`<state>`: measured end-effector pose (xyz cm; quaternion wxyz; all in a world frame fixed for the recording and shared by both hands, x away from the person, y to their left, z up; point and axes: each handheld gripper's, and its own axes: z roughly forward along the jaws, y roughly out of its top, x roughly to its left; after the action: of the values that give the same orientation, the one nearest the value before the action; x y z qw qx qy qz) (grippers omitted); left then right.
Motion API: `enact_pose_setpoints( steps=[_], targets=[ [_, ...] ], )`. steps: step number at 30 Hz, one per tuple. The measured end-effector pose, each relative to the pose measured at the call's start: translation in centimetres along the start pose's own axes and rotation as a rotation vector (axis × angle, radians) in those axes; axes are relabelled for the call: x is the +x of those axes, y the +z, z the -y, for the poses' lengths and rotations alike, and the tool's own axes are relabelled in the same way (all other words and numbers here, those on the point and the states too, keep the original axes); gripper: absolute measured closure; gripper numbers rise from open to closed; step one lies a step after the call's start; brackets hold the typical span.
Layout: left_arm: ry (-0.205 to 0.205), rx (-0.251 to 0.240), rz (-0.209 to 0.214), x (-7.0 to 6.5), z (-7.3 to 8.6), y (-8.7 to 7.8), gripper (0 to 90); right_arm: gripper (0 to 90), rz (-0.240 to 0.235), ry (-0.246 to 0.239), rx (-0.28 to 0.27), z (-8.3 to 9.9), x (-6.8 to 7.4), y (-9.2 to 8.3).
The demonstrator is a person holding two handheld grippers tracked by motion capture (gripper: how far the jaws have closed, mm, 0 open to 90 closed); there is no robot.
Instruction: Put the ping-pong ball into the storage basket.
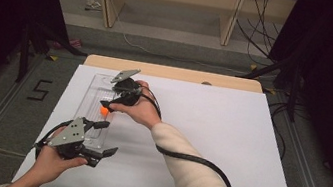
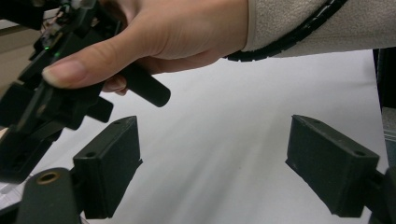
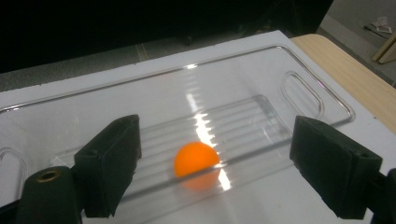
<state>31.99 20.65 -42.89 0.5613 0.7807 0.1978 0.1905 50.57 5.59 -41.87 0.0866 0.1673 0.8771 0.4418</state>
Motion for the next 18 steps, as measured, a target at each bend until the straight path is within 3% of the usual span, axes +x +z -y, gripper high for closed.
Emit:
enact_pose_setpoints(
  steps=[18],
  targets=[
    [0.002,0.001,-0.002,0.0,0.0,0.0,17.0,16.5,0.033,0.027,-0.005,2.2,-0.9,-3.1]
  ],
)
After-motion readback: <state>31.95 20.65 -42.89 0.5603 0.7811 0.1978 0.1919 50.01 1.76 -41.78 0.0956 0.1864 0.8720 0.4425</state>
